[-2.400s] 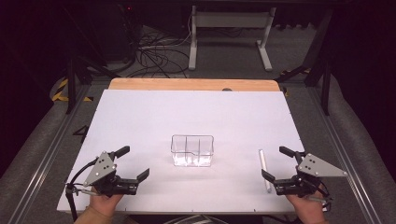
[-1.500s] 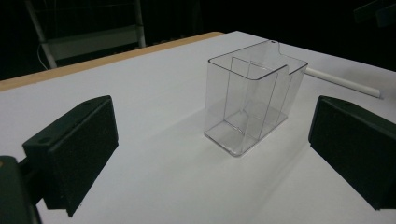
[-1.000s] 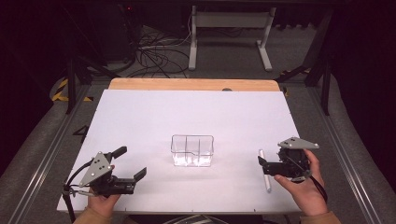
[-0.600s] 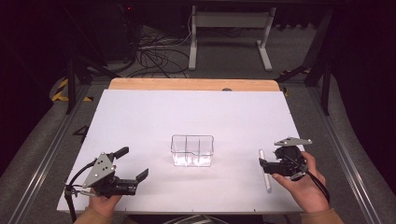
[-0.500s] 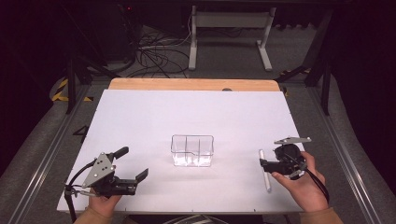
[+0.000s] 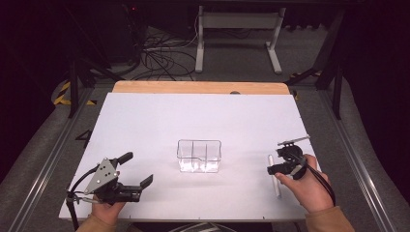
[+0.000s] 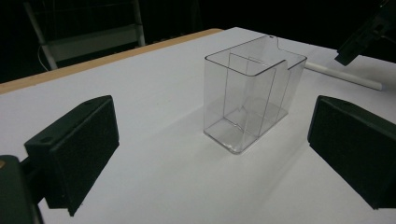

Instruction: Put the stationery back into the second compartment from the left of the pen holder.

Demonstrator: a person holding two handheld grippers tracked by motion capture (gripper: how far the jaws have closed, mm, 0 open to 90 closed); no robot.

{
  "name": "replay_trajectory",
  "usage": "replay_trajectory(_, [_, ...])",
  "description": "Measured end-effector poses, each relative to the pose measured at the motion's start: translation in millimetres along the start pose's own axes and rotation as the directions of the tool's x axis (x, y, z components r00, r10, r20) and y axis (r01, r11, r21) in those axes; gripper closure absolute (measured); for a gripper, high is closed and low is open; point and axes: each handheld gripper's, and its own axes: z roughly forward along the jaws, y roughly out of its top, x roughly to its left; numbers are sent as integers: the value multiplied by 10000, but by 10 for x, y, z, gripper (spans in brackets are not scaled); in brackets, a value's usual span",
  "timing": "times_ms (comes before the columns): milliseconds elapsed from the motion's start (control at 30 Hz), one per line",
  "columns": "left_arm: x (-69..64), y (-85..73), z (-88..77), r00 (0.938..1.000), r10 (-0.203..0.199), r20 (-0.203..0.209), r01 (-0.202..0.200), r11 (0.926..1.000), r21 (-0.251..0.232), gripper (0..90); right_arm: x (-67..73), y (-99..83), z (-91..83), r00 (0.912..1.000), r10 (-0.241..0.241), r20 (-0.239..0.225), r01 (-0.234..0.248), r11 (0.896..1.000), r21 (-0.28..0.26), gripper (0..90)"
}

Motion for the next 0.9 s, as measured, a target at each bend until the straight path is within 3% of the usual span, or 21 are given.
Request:
replay_trajectory(367, [-4, -6, 5, 10000, -25, 35, 25, 10000, 56, 28, -15, 64, 204, 9974, 500, 517, -535, 9962, 683, 500])
replay_trajectory(733, [0, -9, 13, 10000, 17, 41, -17, 10000, 58, 28, -3, 104, 301, 9924, 1015, 699, -1070, 9911, 797, 612])
replay_trajectory(900, [-1, -10, 12, 10000, 16, 57, -16, 10000, 58, 29, 20, 110, 313, 9856, 1603, 530, -1632, 9850, 561, 711])
